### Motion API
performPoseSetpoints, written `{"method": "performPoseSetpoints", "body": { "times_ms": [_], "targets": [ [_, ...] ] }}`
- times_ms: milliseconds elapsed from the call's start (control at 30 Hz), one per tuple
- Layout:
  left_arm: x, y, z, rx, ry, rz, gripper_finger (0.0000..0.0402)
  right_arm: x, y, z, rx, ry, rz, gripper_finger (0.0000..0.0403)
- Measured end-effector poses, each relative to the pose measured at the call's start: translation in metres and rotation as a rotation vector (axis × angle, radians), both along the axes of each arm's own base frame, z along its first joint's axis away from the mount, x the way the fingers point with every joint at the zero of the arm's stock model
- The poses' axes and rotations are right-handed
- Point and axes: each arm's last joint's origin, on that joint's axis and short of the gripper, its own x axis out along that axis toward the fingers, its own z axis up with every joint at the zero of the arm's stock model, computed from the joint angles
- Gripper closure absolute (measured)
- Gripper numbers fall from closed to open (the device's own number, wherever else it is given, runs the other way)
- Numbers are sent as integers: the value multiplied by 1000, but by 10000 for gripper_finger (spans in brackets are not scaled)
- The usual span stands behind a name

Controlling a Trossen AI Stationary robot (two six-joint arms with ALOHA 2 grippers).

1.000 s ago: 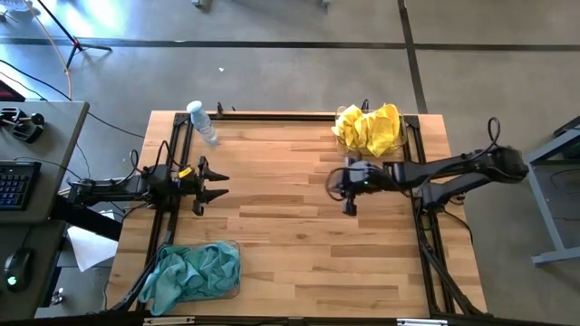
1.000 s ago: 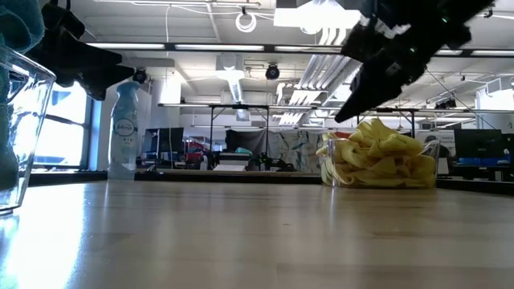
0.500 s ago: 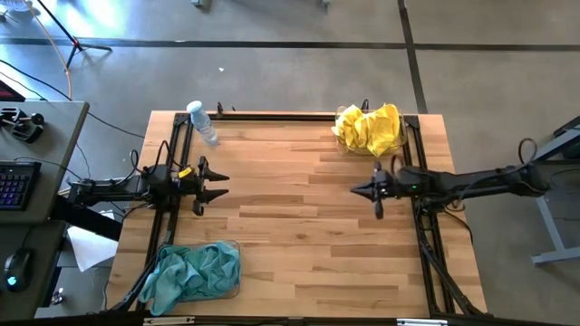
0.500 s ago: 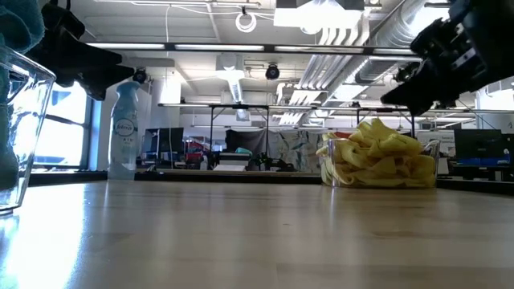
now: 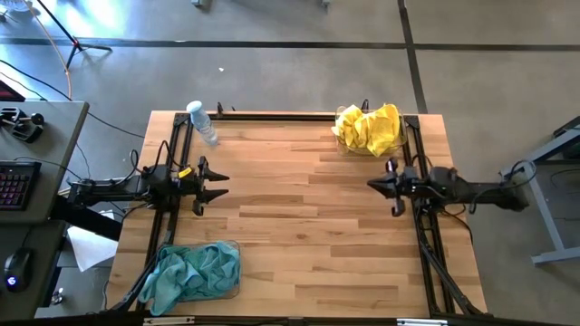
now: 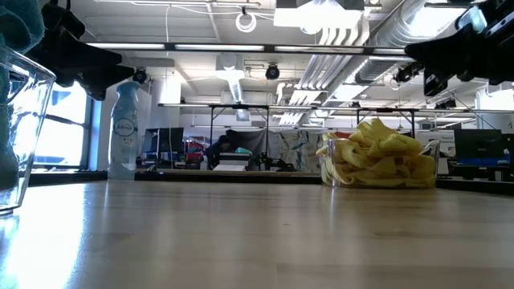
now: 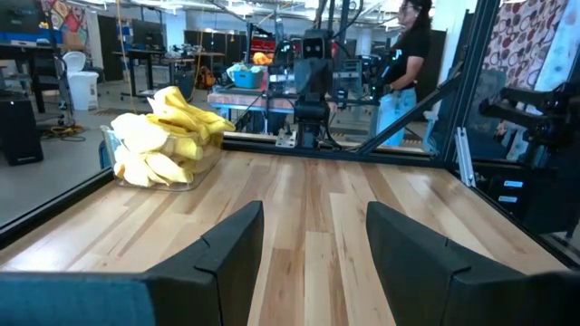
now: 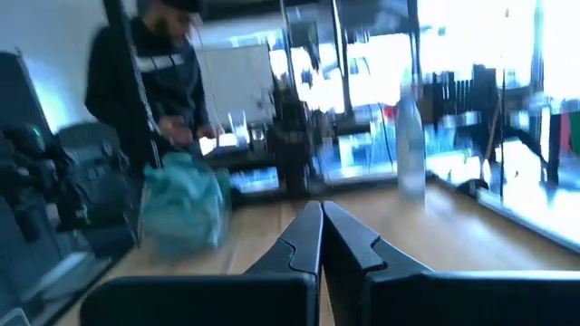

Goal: Sort microfiber towel by color & place in baskets
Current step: Return to Home Position

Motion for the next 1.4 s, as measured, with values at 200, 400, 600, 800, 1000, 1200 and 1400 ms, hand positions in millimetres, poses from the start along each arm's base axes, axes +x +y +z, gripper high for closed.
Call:
{"method": "performPoseSetpoints", "body": {
  "times_ms": [200, 400, 600, 800, 1000, 1200, 1400],
  "targets": [
    [0, 0, 0, 0, 0, 0, 216, -4, 0, 4, -58, -55, -6, 403],
    [0, 0, 0, 0, 0, 3, 216, -2, 1, -4, -54, 33, 12, 403],
    [0, 0, 0, 0, -1, 3, 216, -2, 1, -7, -50, 72, 15, 403],
    [0, 0, 0, 0, -1, 3, 216, -8, 1, -2, -49, 224, 35, 403],
    [0, 0, 0, 0, -1, 3, 216, -15, 2, 10, -74, 263, 54, 403],
    [0, 0, 0, 0, -1, 3, 216, -12, 2, -2, -71, 310, 56, 403],
    [0, 0, 0, 0, -1, 3, 216, -10, 2, -11, -54, 338, 57, 403]
  ]
}}
